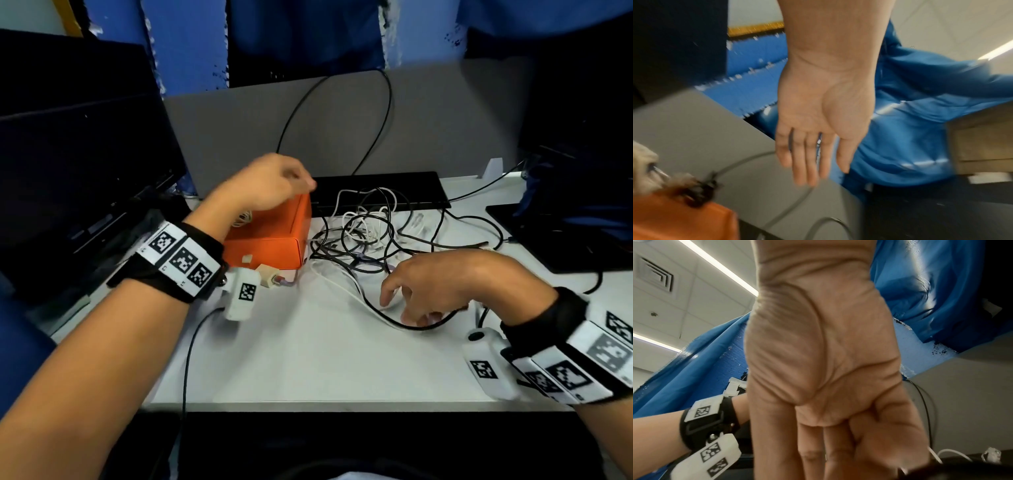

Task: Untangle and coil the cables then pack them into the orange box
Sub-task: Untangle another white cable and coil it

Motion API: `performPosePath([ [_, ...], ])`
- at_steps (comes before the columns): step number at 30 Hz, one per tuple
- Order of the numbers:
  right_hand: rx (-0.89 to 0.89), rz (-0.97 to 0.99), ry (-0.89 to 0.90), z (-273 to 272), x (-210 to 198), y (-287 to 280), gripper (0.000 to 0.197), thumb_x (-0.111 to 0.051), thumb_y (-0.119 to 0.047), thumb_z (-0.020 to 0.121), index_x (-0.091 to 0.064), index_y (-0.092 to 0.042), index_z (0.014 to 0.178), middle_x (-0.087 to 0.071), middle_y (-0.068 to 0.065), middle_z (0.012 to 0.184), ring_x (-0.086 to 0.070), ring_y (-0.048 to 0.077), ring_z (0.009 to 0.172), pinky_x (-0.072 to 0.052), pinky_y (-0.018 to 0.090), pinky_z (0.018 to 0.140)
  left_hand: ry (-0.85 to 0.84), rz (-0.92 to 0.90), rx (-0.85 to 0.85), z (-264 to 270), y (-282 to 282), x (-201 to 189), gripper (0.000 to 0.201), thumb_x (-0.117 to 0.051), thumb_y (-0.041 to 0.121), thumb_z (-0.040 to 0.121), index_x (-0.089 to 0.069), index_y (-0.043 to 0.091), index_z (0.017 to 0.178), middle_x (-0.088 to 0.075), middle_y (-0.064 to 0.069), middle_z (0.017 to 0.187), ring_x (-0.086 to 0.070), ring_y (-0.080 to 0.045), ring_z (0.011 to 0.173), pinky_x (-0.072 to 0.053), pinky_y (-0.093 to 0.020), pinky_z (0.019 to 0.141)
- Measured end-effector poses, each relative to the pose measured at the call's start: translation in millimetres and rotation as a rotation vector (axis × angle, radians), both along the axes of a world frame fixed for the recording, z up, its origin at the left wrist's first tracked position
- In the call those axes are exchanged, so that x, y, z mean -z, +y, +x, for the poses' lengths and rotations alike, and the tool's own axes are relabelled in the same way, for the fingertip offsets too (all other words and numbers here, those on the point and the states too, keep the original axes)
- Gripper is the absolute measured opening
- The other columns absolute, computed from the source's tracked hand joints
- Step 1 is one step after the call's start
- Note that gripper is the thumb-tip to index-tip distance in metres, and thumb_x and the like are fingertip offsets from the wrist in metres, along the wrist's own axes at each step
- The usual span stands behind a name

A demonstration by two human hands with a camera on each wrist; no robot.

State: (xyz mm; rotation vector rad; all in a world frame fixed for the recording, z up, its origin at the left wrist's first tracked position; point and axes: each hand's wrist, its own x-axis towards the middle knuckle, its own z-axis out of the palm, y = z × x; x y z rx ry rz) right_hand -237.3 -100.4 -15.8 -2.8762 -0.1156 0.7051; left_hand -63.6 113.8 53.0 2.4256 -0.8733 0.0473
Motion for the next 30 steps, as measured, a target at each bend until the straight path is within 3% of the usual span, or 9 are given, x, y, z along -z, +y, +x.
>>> performPosePath([
  [3, -0.047, -0.053, -0.09, 2.7, -3.3, -1.1, 0.021, -0.06, -0.028, 0.099, -0.068, -0.036, 0.117, -0.062, -0.016, 0.085, -0.057, -0.002, 0.074, -0.046, 0.022, 0.069, 0.145, 0.232, 0.38, -46.7, -34.8, 13.4, 0.016, -0.067, 0.025, 0.099, -0.074, 0.018, 0.111, -0.076, 0.009, 0.099, -0.072, -0.011, 0.09, -0.052, -0.02, 0.079],
  [6, -0.008, -0.017, -0.251, 4.9, -10.0, -11.0, 0.016, -0.058, -0.033, 0.099, -0.072, -0.034, 0.107, -0.059, -0.018, 0.088, -0.056, 0.004, 0.083, -0.043, 0.026, 0.074, -0.029, 0.502, 0.425, -50.3, -64.1, 46.3, 0.027, -0.066, 0.032, 0.098, -0.07, 0.022, 0.123, -0.069, 0.01, 0.117, -0.064, -0.01, 0.102, -0.046, -0.013, 0.081],
  [10, 0.08, 0.031, -0.459, 3.8, -24.7, -34.0, 0.016, -0.06, -0.047, 0.097, -0.072, -0.037, 0.1, -0.065, -0.015, 0.097, -0.056, 0.01, 0.09, -0.043, 0.032, 0.079, -0.233, 0.144, 0.161, -28.0, -87.9, 63.4, 0.033, -0.074, 0.03, 0.09, -0.063, 0.023, 0.119, -0.055, -0.001, 0.118, -0.058, -0.02, 0.109, -0.048, -0.037, 0.096],
  [13, 0.14, 0.079, -0.517, 1.1, -32.8, -47.2, 0.017, -0.061, -0.047, 0.098, -0.072, -0.035, 0.1, -0.066, -0.014, 0.097, -0.055, 0.004, 0.085, -0.042, 0.031, 0.075, -0.2, 0.256, 0.012, -3.3, -93.9, 61.3, 0.042, -0.075, 0.035, 0.088, -0.061, 0.024, 0.125, -0.065, -0.003, 0.112, -0.064, -0.025, 0.106, -0.053, -0.038, 0.09],
  [16, 0.174, 0.139, -0.593, 2.9, -32.2, -54.2, 0.015, -0.061, -0.04, 0.1, -0.073, -0.03, 0.102, -0.066, -0.012, 0.098, -0.055, 0.001, 0.081, -0.041, 0.029, 0.07, -0.06, 0.156, 0.109, 2.2, -94.5, 53.4, 0.009, -0.074, 0.028, 0.093, -0.074, 0.022, 0.099, -0.07, 0.0, 0.078, -0.067, -0.016, 0.066, -0.05, -0.025, 0.061],
  [18, 0.195, 0.137, -0.646, 14.4, -29.9, -58.5, 0.015, -0.059, -0.03, 0.102, -0.073, -0.027, 0.106, -0.067, -0.01, 0.101, -0.056, 0.007, 0.083, -0.041, 0.028, 0.071, -0.02, 0.037, 0.175, 2.4, -90.6, 41.6, 0.006, -0.073, 0.026, 0.094, -0.075, 0.021, 0.094, -0.072, -0.01, 0.078, -0.061, -0.014, 0.052, -0.048, -0.024, 0.054],
  [24, 0.184, -0.14, -0.563, 90.0, -17.3, -78.9, 0.049, -0.054, -0.012, 0.098, -0.052, -0.024, 0.146, -0.063, 0.007, 0.136, -0.058, 0.031, 0.123, -0.047, 0.034, 0.094, 0.176, 0.24, 0.286, -0.1, -69.3, 33.1, 0.009, -0.072, 0.022, 0.096, -0.074, 0.014, 0.097, -0.072, -0.005, 0.083, -0.071, -0.018, 0.069, -0.058, -0.037, 0.069],
  [27, 0.132, -0.129, -0.453, 112.3, -11.7, -80.4, 0.063, -0.059, -0.023, 0.1, -0.036, -0.031, 0.158, -0.066, 0.006, 0.125, -0.07, 0.029, 0.102, -0.055, 0.042, 0.096, 0.181, 0.289, 0.271, -0.8, -70.9, 41.4, 0.016, -0.066, 0.027, 0.099, -0.073, 0.02, 0.087, -0.073, 0.011, 0.072, -0.076, -0.018, 0.077, -0.06, -0.036, 0.068],
  [30, 0.07, -0.151, -0.42, 129.7, -5.0, -78.1, 0.04, -0.063, -0.029, 0.099, -0.057, -0.024, 0.138, -0.069, 0.005, 0.116, -0.071, 0.023, 0.078, -0.057, 0.039, 0.086, 0.181, 0.276, 0.245, 0.2, -74.8, 44.7, 0.02, -0.065, 0.033, 0.1, -0.071, 0.018, 0.088, -0.071, 0.016, 0.07, -0.076, -0.014, 0.077, -0.05, -0.017, 0.049],
])
